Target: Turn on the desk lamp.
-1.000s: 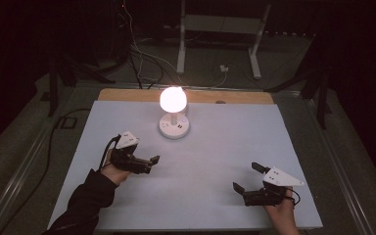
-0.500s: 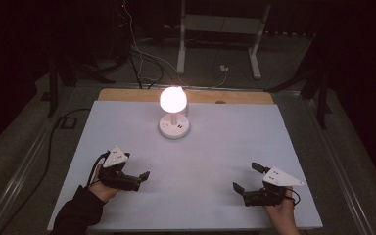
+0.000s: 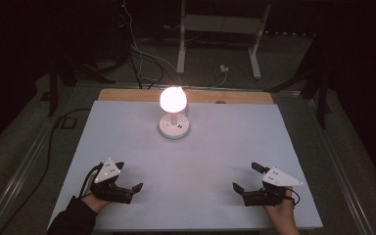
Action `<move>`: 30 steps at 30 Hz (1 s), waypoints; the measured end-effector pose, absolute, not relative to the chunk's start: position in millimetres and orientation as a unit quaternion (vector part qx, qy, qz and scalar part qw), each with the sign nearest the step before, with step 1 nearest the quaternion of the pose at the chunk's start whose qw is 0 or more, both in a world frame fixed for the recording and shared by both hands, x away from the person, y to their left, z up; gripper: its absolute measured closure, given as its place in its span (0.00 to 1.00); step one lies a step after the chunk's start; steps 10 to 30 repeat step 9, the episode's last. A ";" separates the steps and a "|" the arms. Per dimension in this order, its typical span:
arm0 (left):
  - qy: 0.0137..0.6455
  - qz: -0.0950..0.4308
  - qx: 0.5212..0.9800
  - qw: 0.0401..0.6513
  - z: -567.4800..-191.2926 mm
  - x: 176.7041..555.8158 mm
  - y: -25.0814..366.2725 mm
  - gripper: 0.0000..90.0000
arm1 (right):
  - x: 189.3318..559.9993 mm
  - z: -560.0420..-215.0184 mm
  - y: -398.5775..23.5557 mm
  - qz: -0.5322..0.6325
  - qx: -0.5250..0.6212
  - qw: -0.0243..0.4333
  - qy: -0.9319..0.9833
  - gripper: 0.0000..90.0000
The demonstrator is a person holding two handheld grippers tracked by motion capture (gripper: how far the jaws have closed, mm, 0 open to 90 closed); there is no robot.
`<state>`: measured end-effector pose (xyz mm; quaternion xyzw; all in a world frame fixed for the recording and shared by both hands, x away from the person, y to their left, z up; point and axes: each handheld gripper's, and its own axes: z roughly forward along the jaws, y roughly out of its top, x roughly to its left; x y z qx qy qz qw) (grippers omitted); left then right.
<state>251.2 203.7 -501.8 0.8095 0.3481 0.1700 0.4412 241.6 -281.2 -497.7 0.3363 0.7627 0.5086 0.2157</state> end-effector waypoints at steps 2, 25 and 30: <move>0.351 0.170 0.804 0.448 -501.3 252.6 204.2 0.00 | 241.5 -497.6 -281.2 0.509 0.335 0.216 0.763 0.00; 0.353 0.166 0.801 0.454 -503.1 256.0 206.2 0.00 | 241.7 -497.2 -280.8 0.509 0.332 0.217 0.764 0.00; 0.353 0.166 0.801 0.454 -503.1 256.0 206.2 0.00 | 241.7 -497.2 -280.8 0.509 0.332 0.217 0.764 0.00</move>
